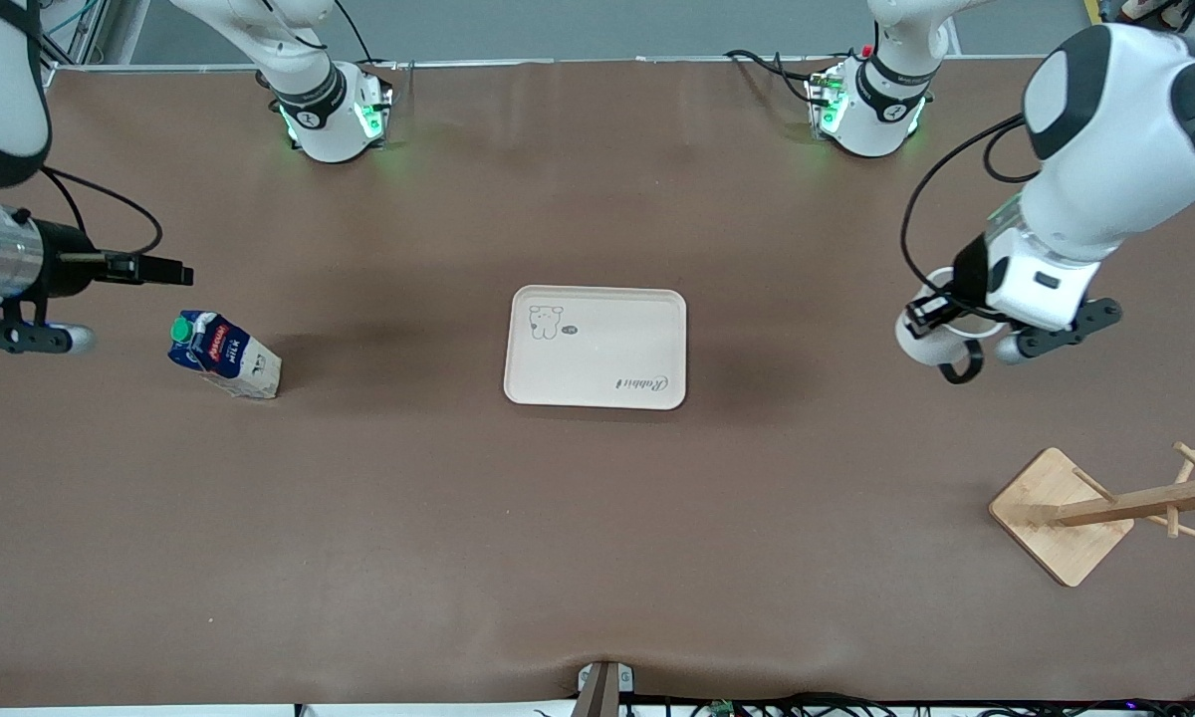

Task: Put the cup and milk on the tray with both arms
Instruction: 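Carry the mug toward the tray while the right gripper grasps the milk carton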

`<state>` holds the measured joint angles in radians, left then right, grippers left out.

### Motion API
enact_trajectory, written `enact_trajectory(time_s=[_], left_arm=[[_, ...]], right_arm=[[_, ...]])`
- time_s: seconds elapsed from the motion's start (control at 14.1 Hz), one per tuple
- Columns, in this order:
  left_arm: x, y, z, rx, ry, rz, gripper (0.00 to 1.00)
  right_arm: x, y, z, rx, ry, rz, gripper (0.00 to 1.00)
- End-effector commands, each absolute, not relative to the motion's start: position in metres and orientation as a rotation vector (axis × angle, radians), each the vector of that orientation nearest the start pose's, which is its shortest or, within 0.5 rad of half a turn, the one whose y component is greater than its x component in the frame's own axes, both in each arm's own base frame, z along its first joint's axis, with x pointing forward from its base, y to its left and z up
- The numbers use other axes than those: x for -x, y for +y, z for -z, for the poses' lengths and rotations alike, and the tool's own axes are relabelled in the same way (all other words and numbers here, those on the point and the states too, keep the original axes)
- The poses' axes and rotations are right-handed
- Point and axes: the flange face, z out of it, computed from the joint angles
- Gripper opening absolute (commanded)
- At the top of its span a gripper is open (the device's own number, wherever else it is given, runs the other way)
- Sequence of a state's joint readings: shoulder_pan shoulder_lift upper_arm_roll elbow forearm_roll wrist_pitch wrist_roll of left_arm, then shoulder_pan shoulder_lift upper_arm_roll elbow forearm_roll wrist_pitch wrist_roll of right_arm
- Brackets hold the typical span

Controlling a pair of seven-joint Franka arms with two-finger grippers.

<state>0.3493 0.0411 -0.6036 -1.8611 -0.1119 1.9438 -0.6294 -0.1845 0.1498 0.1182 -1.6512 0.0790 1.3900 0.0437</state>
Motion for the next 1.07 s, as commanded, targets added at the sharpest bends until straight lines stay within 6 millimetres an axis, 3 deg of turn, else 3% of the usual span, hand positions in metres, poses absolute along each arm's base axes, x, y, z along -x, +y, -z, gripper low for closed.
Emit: enact_trajectory(time_s=[0.0, 0.14, 0.21, 0.28, 0.71, 1.0], left_arm=[[-0.553, -0.186, -0.476, 3.18, -0.723, -0.135, 0.0], [-0.541, -0.218, -0.459, 3.166, -0.73, -0.208, 0.0], [-0.534, -0.234, -0.454, 3.146, -0.743, -0.221, 0.0], [-0.528, -0.247, -0.446, 3.121, -0.768, -0.239, 0.0], [-0.507, -0.324, -0.378, 2.997, -0.887, -0.295, 0.0], [-0.501, -0.365, -0.342, 3.002, -1.019, -0.278, 0.0]], right_arm=[[-0.561, -0.03, -0.487, 2.931, 0.17, -0.67, 1.0], [-0.559, -0.039, -0.481, 2.923, 0.2, -0.688, 1.0], [-0.559, -0.045, -0.456, 2.901, 0.224, -0.749, 1.0], [-0.559, -0.05, -0.443, 2.89, 0.238, -0.769, 1.0], [-0.565, -0.076, -0.383, 3.01, 0.282, -0.491, 1.0], [-0.555, -0.089, -0.36, 3.007, 0.105, -0.448, 1.0]])
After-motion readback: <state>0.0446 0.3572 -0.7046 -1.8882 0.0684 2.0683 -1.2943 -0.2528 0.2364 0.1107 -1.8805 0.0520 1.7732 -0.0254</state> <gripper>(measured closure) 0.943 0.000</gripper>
